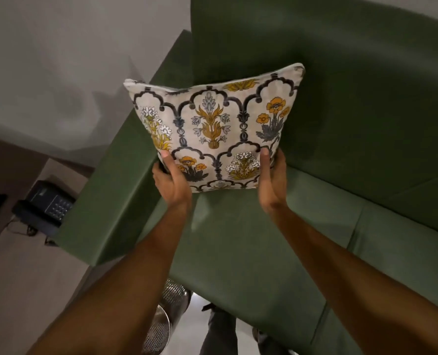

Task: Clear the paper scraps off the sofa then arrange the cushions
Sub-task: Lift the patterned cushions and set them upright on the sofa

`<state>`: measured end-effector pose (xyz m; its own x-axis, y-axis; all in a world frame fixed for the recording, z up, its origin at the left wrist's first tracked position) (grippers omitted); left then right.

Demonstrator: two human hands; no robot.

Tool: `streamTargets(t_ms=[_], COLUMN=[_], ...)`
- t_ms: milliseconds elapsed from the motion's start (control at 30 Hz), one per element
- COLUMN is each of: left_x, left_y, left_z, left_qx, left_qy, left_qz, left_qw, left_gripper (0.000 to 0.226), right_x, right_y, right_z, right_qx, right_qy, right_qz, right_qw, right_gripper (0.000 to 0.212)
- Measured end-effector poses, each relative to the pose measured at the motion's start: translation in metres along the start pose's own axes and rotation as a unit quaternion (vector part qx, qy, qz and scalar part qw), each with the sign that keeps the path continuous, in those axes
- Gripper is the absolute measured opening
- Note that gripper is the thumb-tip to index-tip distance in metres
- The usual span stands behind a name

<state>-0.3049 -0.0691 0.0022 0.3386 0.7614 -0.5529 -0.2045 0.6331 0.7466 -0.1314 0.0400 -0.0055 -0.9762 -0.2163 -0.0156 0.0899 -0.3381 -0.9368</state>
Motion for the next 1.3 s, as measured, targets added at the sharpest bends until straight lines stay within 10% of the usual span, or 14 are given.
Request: streamTargets(t_ms=[233, 433, 700, 1033, 1300], left_x=[0.019, 0.027, 0.063, 0.040, 0.086], left_y=[0.003, 0.015, 0.033, -0.068, -0.075], left_z=[-0.010, 0.001, 0.006, 0.071, 0.199], left_qx=[-0.093, -0.019, 0.087, -0.027, 0.097], left_qy=[-0.082, -0.193, -0.362, -0.132, -0.246], left_qz=[0.155, 0.165, 0.074, -0.088, -0.204], left_qw=[0.980, 0.967, 0.925, 0.987, 0.943], left_gripper=[0.082, 0.071, 0.066, 0.051, 0.050], right_x=[0.010, -0.027, -0.064, -0.103, -0.207], right_y=[0.011, 0.019, 0.035, 0.065, 0.078], right_z=[-0.010, 0.012, 0.038, 0.065, 0.095], right_qx=[0.016, 0.010, 0.019, 0.063, 0.060], right_qy=[0.051, 0.126, 0.190, 0.168, 0.210], right_qz=[-0.022, -0.082, -0.067, -0.011, -0.021], right_qw=[0.998, 0.989, 0.979, 0.984, 0.976], right_gripper=[0.074, 0.046, 0.067, 0.086, 0.082])
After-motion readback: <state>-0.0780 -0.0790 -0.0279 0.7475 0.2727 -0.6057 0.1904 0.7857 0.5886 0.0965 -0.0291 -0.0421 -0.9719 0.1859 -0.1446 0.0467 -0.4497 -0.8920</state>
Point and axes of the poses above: each hand's wrist, its own z-axis away from the middle knuckle, its own x-axis out of the palm, y = z × x, the point moved 1 cm from there along -z, towards the middle knuckle, and after that the axes turned 12 degrees about -z, right-handed, at the moved point
